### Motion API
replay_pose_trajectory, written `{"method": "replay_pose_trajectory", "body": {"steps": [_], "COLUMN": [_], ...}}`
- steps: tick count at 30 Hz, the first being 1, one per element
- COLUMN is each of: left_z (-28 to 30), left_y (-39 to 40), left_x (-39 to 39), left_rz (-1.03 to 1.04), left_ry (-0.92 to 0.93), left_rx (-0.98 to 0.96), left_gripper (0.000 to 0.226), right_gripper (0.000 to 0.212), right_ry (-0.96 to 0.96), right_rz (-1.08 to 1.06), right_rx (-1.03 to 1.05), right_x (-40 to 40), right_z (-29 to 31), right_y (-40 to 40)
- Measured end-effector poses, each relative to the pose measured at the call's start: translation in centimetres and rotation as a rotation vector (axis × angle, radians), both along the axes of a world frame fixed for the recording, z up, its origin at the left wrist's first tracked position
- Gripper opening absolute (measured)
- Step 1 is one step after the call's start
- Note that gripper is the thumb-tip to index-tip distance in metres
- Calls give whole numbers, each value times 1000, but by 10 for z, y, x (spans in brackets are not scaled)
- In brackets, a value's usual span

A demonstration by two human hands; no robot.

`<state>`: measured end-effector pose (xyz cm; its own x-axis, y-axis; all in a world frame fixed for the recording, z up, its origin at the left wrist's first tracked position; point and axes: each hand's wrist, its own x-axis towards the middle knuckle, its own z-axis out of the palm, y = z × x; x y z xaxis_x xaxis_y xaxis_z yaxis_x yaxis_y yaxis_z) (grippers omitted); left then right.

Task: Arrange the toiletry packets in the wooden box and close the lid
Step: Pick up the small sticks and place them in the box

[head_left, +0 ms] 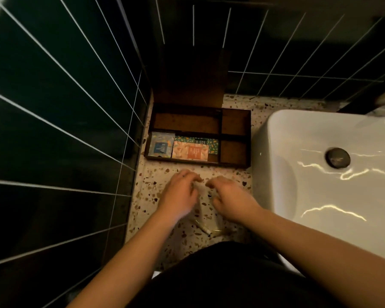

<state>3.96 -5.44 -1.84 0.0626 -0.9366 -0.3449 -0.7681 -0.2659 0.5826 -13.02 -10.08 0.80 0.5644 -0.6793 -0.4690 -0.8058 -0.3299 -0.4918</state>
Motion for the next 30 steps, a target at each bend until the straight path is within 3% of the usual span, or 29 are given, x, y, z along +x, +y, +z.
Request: {"method": "replay_pose_trajectory", "body": {"steps": [7,10,14,21,30], "left_z": [-1,-4,-9,-13,-12], "left_y": [28,35,45,50,46], "left_x": [-16,-16,-15,-12,-6], "left_rz": [-347,-397,-353,-308,-197], "left_ry": [-99,-207,-229,-234,-151], "left_rx": [280,294,220,233,163], "left_gripper": [41,41,22,16,11], "right_gripper": [38,36,33,23,10], "right_ry": [203,239,263,290,105], "right_rz": [397,486,524,454,-52], "right_rx": [-192,-183,-157,-52,176], "right_x": [-30,-32,-31,-31,-24], "right_z": [-18,-19,-22,-24,-14], "right_y": [42,53,57,51,34]}}
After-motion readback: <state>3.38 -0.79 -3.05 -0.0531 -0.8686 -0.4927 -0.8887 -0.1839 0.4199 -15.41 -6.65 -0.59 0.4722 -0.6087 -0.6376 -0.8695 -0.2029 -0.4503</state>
